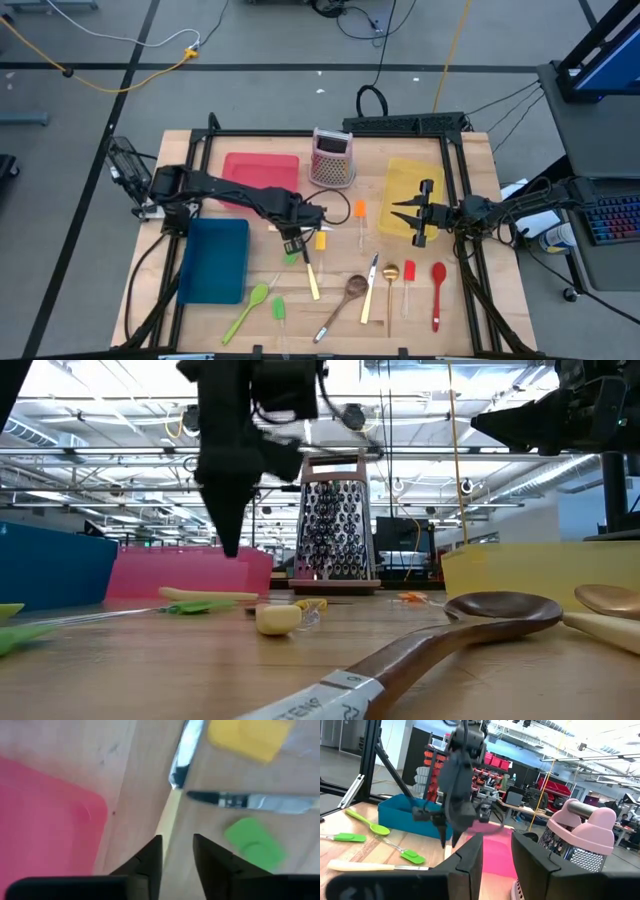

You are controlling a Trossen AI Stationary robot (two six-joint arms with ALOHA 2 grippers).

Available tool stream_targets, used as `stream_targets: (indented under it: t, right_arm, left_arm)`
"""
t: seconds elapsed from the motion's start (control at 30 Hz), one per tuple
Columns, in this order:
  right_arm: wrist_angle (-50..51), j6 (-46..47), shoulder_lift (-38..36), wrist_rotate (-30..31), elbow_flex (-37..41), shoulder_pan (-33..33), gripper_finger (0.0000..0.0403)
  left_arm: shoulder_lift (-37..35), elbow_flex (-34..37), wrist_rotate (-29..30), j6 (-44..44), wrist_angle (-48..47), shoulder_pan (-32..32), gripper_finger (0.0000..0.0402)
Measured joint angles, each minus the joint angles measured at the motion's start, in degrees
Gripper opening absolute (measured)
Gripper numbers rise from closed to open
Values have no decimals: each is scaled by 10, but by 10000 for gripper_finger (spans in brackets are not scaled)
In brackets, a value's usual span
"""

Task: Pick & Place Kitchen Items
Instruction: Put the yellow knife into the red bin

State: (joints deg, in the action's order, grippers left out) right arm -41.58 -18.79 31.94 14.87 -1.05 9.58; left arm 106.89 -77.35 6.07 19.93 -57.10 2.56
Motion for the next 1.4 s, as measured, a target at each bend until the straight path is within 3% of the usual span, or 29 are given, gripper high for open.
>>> stream_targets:
  t: [0.17, 0.33, 0.6, 0.9, 1.23, 1.4]
  right_arm:
    - [0, 0, 0, 0, 0, 0, 95]
    - [1, 0, 0, 0, 0, 0, 94]
    - [1, 0, 0, 0, 0, 0, 94]
    - [1, 0, 0, 0, 0, 0, 94]
    - [1, 0, 0, 0, 0, 0, 94]
    - [1, 0, 0, 0, 0, 0, 95]
  left_arm:
    - [-1, 46, -14, 1, 38, -19, 158]
    - [0, 81, -33, 0, 72, -27, 163]
    - [-2, 121, -46, -1, 112, -29, 139]
    - [-4, 138, -70, -16, 162, -30, 65]
    - [-2, 132, -70, -15, 157, -25, 85]
    - [2, 106, -56, -16, 141, -14, 70]
